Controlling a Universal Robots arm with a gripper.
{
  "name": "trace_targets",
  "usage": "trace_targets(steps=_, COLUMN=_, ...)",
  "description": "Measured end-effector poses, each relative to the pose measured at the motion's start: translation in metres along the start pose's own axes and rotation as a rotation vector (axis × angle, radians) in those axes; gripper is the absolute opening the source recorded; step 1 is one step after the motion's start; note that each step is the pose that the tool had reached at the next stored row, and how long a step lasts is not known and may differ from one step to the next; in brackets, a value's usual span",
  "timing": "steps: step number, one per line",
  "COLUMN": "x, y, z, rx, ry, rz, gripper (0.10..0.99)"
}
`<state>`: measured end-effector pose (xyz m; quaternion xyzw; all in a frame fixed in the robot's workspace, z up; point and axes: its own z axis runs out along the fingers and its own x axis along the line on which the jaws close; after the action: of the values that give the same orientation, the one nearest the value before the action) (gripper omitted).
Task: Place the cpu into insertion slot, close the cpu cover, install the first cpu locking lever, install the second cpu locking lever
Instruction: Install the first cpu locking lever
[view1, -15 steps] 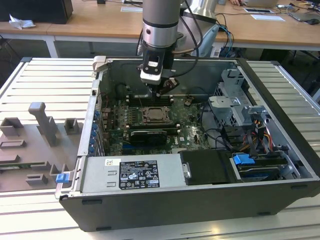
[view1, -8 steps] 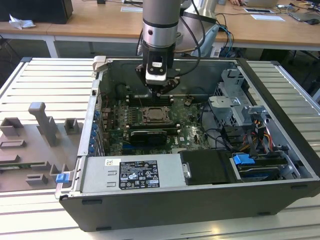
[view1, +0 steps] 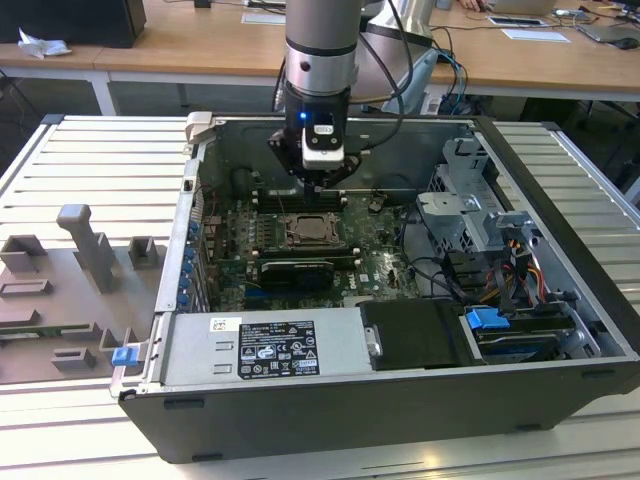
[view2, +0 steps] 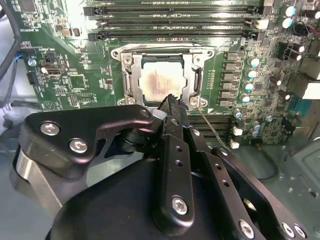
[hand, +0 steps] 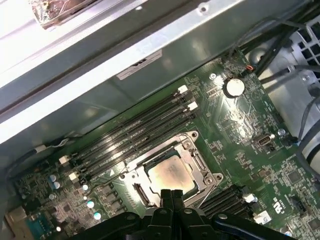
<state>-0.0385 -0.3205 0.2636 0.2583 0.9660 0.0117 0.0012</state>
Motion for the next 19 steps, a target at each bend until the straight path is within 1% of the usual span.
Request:
trace_targets(steps=12, x=0.0000, y=0.0001, z=0.0002, rx=0.001, ry=0.0022, rz=-0.124, gripper=0.106)
trace_targets(steps=15, x=0.0000, y=0.0000, z=0.0002, rx=0.001, ry=0.0004, rz=-0.187, gripper=0.106)
trace_targets(steps=19, x=0.0000, y=0.0000, z=0.0002, rx=0.001, ry=0.0013, rz=-0.227, gripper=0.106)
